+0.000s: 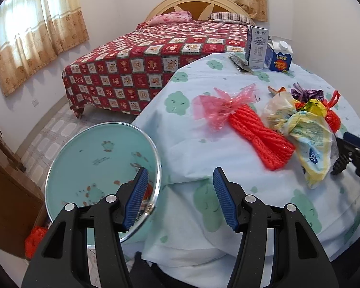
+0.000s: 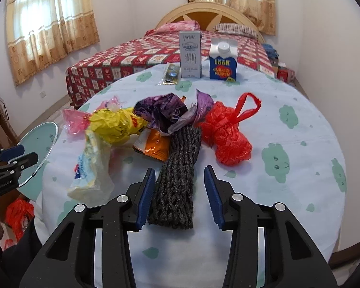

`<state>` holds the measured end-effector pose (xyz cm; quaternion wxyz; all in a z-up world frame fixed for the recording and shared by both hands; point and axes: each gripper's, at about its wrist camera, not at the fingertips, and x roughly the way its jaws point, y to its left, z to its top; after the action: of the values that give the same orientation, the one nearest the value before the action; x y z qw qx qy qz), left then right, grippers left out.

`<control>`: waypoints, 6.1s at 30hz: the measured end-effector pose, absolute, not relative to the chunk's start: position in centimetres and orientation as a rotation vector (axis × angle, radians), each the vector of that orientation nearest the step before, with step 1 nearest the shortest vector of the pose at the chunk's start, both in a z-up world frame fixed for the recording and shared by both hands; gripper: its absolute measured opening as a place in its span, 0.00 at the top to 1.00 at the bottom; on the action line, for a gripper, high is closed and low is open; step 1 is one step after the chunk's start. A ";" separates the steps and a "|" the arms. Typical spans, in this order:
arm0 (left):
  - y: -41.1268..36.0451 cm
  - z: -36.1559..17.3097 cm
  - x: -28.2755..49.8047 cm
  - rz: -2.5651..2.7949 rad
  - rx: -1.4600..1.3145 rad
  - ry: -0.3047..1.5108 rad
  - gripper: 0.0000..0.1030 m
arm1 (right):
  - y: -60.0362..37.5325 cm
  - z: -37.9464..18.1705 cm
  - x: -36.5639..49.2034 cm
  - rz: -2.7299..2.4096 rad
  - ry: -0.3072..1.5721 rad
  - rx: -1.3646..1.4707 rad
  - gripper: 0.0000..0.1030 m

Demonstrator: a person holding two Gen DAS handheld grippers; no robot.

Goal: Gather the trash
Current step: 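Grasp the dark knitted strip with the right gripper and lift it, then carry the pink plastic bag over the bin with the left gripper while the right holds the strip, then hold the pink bag over the teal bin with the left gripper while the right brings the knitted strip over, then open the left gripper over the bin while the right gripper drops the knitted strip in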

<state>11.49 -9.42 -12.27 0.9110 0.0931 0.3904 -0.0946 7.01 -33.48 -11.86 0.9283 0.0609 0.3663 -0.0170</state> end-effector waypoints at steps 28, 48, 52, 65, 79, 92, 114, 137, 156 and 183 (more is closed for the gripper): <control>-13.9 -11.4 18.4 -0.238 0.188 0.776 0.45 | -35.5 -8.1 5.1 -0.080 0.588 0.139 0.88; -11.0 -7.9 15.7 -0.192 0.197 0.652 0.73 | -31.4 -6.5 6.2 0.008 0.536 0.093 0.88; -8.8 -7.0 14.6 -0.147 0.184 0.627 0.73 | -29.4 -5.8 6.9 0.049 0.532 0.071 0.88; -2.3 -7.8 11.9 -0.011 0.172 0.611 0.73 | -22.8 -5.1 9.4 0.174 0.545 0.020 0.88; 2.2 -8.6 11.8 0.079 0.158 0.627 0.73 | -17.3 -6.4 11.4 0.268 0.591 -0.048 0.88; 5.3 -8.8 11.4 0.163 0.160 0.623 0.73 | -13.1 -7.4 13.2 0.342 0.620 -0.102 0.88; 8.7 -9.2 11.9 0.261 0.127 0.646 0.72 | -8.2 -8.1 14.7 0.436 0.647 -0.180 0.88; 9.2 -9.3 12.2 0.255 0.108 0.657 0.72 | -7.2 -8.4 14.7 0.458 0.655 -0.198 0.88; 8.8 -9.5 12.1 0.246 0.108 0.660 0.72 | -6.7 -8.6 14.5 0.462 0.658 -0.198 0.88; 8.1 -9.6 12.1 0.240 0.108 0.660 0.72 | -5.8 -8.8 14.2 0.473 0.658 -0.205 0.88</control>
<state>12.12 8.14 -9.56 0.9375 0.0531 0.3233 0.1174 14.24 -5.80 -8.82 0.9139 -0.0995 0.3197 0.2296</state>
